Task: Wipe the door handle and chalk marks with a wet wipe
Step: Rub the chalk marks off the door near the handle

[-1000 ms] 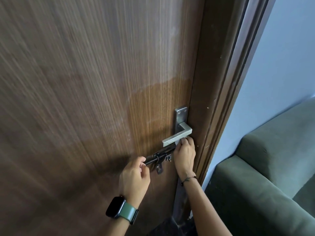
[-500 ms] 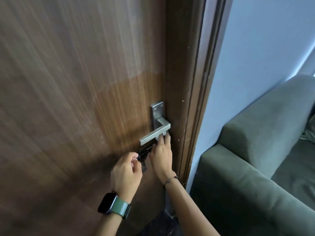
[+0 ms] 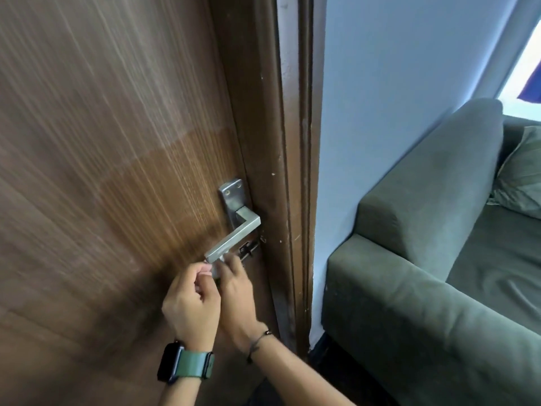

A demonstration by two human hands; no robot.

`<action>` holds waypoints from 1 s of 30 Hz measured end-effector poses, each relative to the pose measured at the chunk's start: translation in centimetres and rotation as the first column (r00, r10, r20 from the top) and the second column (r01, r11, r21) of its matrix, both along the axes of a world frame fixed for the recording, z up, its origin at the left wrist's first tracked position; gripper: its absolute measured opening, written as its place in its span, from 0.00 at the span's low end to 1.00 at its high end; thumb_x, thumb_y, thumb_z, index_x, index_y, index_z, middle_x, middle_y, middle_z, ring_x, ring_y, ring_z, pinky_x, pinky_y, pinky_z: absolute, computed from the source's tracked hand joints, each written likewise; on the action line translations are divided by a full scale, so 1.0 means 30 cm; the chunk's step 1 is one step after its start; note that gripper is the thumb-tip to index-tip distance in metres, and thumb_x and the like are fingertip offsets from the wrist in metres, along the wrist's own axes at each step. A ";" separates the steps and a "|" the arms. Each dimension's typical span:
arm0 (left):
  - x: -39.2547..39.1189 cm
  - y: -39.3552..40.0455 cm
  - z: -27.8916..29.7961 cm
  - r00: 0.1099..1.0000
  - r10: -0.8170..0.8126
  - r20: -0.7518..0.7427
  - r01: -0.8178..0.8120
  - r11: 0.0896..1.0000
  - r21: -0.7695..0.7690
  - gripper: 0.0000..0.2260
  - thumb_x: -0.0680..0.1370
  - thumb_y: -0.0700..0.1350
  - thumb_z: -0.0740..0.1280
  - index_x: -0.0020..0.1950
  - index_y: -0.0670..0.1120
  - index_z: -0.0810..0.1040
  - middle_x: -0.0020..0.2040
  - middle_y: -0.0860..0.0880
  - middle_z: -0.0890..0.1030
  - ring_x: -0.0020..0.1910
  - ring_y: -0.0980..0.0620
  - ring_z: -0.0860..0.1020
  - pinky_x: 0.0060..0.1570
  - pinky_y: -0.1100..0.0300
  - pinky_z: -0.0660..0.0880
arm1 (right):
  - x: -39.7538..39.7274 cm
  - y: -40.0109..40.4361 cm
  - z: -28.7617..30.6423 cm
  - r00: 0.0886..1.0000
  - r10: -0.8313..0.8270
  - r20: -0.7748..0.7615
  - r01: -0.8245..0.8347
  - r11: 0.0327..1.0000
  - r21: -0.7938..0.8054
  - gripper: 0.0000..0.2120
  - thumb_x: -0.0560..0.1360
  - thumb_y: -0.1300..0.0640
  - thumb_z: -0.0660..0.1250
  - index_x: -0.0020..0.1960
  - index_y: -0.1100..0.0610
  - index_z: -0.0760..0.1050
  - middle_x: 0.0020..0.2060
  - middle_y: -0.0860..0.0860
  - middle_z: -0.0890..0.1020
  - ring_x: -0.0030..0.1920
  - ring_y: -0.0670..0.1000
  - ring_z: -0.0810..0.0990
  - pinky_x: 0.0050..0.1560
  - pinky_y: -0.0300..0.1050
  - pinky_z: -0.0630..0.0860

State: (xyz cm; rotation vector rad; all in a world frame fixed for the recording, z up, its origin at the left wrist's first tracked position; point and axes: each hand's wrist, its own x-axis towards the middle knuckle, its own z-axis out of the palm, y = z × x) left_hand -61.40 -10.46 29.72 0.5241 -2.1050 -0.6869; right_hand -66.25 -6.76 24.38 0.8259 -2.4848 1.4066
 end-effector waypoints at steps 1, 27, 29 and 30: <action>-0.005 -0.003 -0.001 1.000 0.001 -0.010 -0.001 1.000 0.010 0.15 0.70 0.43 0.56 0.40 0.39 0.80 0.35 0.41 0.83 0.30 0.42 0.79 0.30 0.55 0.74 | -0.041 0.018 0.013 0.997 -0.037 0.066 0.040 0.998 -0.047 0.15 0.74 0.62 0.62 0.60 0.64 0.72 0.64 0.58 0.70 0.61 0.56 0.72 0.59 0.47 0.72; 0.137 -0.083 0.043 0.977 0.153 -0.149 -0.150 0.988 0.031 0.13 0.72 0.41 0.57 0.39 0.40 0.81 0.35 0.46 0.83 0.31 0.50 0.79 0.32 0.63 0.72 | 0.153 -0.092 -0.002 0.961 0.194 -0.197 -0.171 0.977 0.129 0.22 0.81 0.56 0.53 0.73 0.62 0.58 0.73 0.63 0.59 0.75 0.58 0.49 0.74 0.42 0.49; 0.145 -0.091 0.055 0.974 0.149 -0.171 -0.150 0.989 0.006 0.12 0.72 0.40 0.57 0.39 0.40 0.80 0.35 0.47 0.83 0.33 0.53 0.79 0.33 0.65 0.72 | 0.146 -0.101 0.040 0.915 0.264 -0.305 -0.208 0.957 0.203 0.23 0.80 0.53 0.54 0.70 0.66 0.64 0.71 0.65 0.63 0.73 0.64 0.54 0.73 0.52 0.56; 0.149 -0.097 0.064 0.972 0.152 -0.181 -0.157 0.987 -0.018 0.12 0.72 0.40 0.57 0.38 0.40 0.80 0.35 0.47 0.83 0.33 0.54 0.78 0.33 0.66 0.72 | 0.135 -0.106 0.081 0.898 0.257 -0.357 -0.209 0.963 0.169 0.22 0.78 0.54 0.57 0.67 0.68 0.68 0.67 0.66 0.67 0.70 0.66 0.60 0.70 0.55 0.61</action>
